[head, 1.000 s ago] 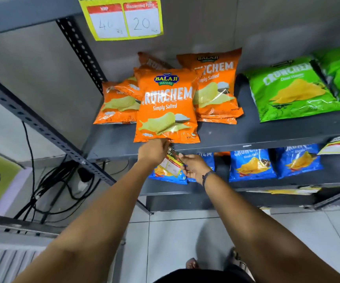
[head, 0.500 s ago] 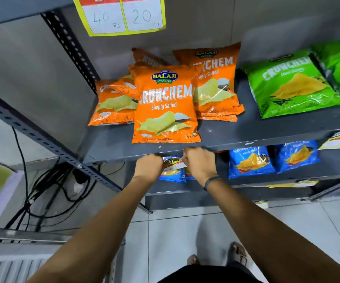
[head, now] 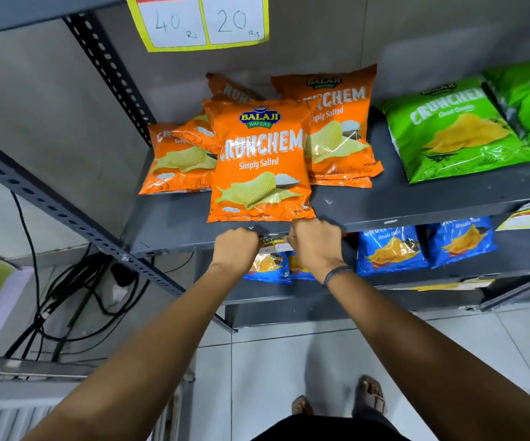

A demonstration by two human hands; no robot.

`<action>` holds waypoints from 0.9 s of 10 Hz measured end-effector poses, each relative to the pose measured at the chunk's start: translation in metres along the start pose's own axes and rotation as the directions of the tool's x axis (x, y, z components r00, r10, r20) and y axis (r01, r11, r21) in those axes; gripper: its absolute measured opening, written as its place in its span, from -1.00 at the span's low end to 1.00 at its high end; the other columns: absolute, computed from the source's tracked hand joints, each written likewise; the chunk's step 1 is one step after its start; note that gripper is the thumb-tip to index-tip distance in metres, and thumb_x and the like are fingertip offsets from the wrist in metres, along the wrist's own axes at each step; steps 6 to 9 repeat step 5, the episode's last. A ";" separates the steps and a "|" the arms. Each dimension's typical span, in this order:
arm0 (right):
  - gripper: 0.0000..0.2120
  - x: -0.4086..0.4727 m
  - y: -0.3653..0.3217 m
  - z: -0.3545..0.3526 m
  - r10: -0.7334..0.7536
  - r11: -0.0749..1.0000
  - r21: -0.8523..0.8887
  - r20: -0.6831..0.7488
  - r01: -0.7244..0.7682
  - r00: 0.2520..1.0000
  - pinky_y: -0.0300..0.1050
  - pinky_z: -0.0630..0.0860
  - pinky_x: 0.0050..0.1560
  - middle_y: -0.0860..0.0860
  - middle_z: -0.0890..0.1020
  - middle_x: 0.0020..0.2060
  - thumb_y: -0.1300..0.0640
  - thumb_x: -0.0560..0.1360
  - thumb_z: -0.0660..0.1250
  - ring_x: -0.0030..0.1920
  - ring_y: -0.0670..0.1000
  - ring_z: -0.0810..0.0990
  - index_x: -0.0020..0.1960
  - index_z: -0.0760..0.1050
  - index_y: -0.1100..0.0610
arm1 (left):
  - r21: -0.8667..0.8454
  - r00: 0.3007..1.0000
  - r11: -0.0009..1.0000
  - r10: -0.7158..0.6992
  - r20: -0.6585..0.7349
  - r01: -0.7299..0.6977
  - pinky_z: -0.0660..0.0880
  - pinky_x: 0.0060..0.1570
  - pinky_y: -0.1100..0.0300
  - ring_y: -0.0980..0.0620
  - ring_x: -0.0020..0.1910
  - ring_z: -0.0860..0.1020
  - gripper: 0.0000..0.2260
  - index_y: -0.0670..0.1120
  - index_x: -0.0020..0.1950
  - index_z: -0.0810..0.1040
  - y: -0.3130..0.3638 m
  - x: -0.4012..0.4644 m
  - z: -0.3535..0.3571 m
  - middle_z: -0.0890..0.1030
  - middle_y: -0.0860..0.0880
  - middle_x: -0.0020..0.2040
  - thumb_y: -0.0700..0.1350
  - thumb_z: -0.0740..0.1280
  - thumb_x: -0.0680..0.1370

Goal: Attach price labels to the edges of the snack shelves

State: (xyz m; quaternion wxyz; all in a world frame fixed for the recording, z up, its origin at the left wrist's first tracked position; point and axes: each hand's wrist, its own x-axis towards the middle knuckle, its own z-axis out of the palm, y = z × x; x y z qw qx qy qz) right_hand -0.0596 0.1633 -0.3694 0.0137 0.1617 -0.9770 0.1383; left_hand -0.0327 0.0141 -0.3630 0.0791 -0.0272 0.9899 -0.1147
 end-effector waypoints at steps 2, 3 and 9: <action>-0.83 0.002 -0.002 -0.003 0.000 0.999 0.038 -0.022 0.001 1.000 -0.09 0.46 -0.18 0.15 0.68 -0.15 0.06 0.47 0.31 -0.09 0.22 0.63 -0.14 0.57 0.16 | -0.041 0.995 0.998 0.045 -0.085 -0.049 0.39 -0.30 0.17 -0.14 -0.11 0.65 -0.62 -0.10 -0.20 0.55 -0.002 0.003 -0.011 0.62 -0.14 -0.23 0.12 0.16 0.63; -0.81 0.001 -0.004 -0.007 -0.018 0.999 0.031 -0.015 0.018 1.000 -0.08 0.49 -0.15 0.15 0.68 -0.13 0.04 0.47 0.33 -0.06 0.22 0.63 -0.11 0.55 0.17 | -0.060 0.999 0.998 0.011 -0.030 -0.012 0.35 -0.29 0.18 -0.14 -0.09 0.64 -0.58 -0.12 -0.28 0.53 0.001 0.005 -0.016 0.57 -0.12 -0.26 0.13 0.18 0.62; -0.75 -0.004 -0.007 -0.021 -0.045 0.999 0.000 0.031 0.045 0.999 -0.03 0.52 -0.11 0.17 0.67 -0.06 -0.03 0.48 0.31 -0.01 0.24 0.62 -0.05 0.53 0.17 | 0.001 0.998 0.998 -0.058 0.004 0.058 0.34 -0.28 0.21 -0.07 -0.02 0.63 -0.57 -0.10 -0.04 0.64 0.010 -0.001 -0.034 0.68 -0.07 -0.05 0.23 0.19 0.57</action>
